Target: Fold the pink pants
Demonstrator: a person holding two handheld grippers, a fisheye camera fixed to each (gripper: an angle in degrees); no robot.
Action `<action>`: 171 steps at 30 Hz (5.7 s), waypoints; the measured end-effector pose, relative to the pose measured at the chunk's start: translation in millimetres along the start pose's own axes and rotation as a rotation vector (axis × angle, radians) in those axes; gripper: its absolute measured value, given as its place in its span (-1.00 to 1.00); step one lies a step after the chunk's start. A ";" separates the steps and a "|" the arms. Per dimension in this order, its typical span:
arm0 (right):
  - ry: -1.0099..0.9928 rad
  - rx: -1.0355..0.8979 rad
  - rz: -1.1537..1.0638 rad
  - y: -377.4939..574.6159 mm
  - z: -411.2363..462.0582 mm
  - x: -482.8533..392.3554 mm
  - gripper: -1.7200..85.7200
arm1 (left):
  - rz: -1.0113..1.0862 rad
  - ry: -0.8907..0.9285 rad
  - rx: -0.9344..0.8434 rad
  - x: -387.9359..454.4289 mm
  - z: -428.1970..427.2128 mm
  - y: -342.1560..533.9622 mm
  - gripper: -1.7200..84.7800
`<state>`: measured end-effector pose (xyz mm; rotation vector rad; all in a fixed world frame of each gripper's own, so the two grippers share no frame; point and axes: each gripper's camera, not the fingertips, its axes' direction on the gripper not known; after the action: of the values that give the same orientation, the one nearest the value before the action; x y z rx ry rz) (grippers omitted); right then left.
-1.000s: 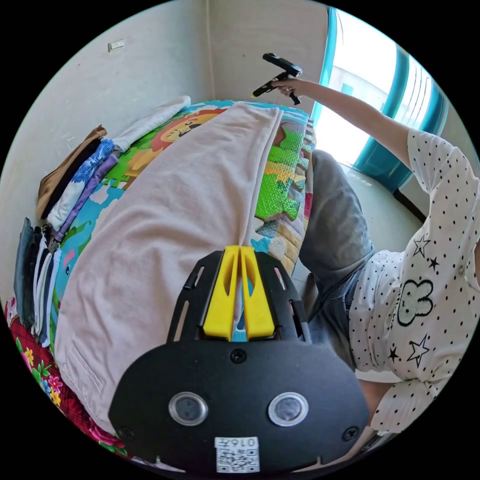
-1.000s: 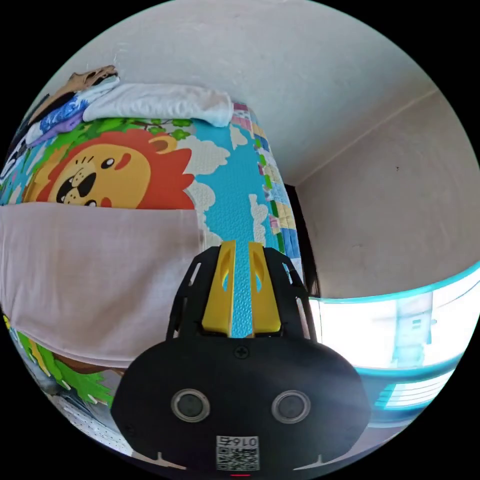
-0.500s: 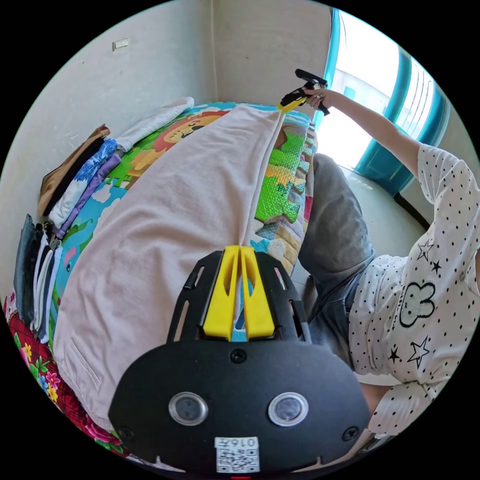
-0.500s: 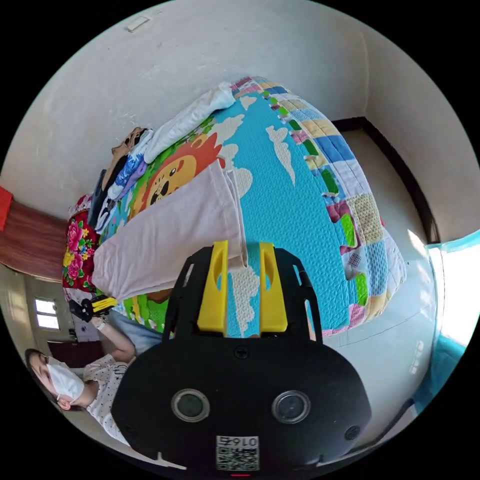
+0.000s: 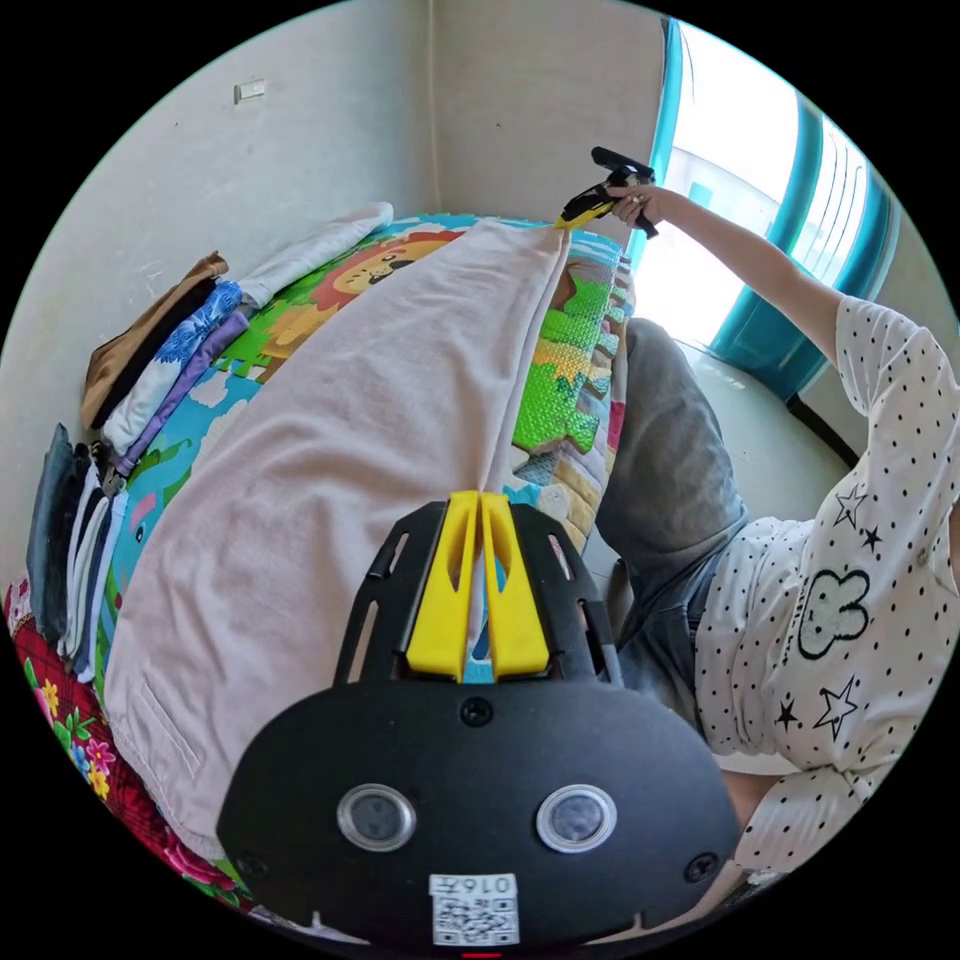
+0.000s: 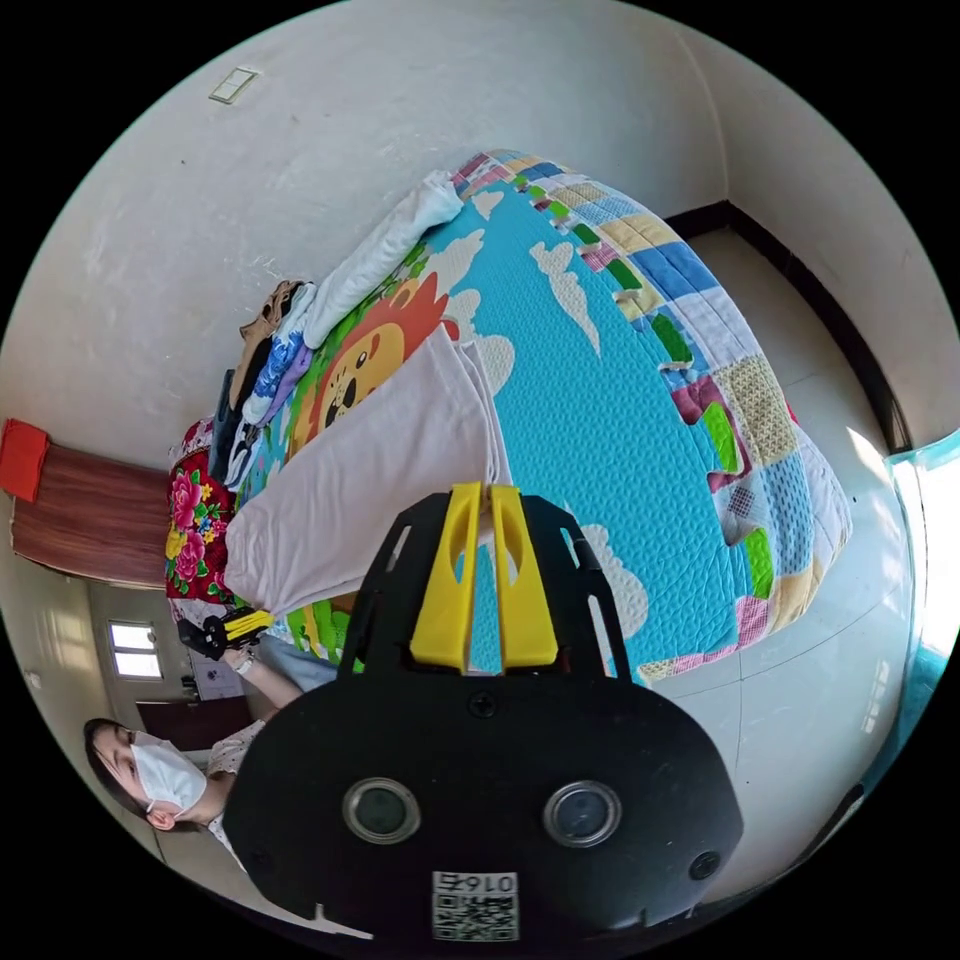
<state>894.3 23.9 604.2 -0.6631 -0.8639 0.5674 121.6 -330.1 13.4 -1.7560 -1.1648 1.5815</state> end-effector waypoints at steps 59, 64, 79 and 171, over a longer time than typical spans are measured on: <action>-0.159 0.403 -1.271 450.5 238.1 -774.4 -0.67 | -1.065 0.035 0.584 -270.2 21.3 713.5 -0.74; 0.058 0.324 -1.470 528.1 325.4 -880.6 -0.69 | -0.968 0.210 0.667 -296.8 44.2 766.6 -0.92; 0.063 0.092 -1.419 586.5 407.4 -995.3 -0.91 | -0.832 0.119 0.269 -349.5 48.1 810.2 -0.88; -0.336 -0.270 -0.764 134.0 478.3 -1092.0 -0.61 | -0.490 -0.845 0.043 78.2 -51.2 159.6 -0.79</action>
<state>-104.8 -497.6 193.0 -0.4296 -1.4295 -0.1402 209.4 -336.3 -149.3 -0.6382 -1.7336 2.0279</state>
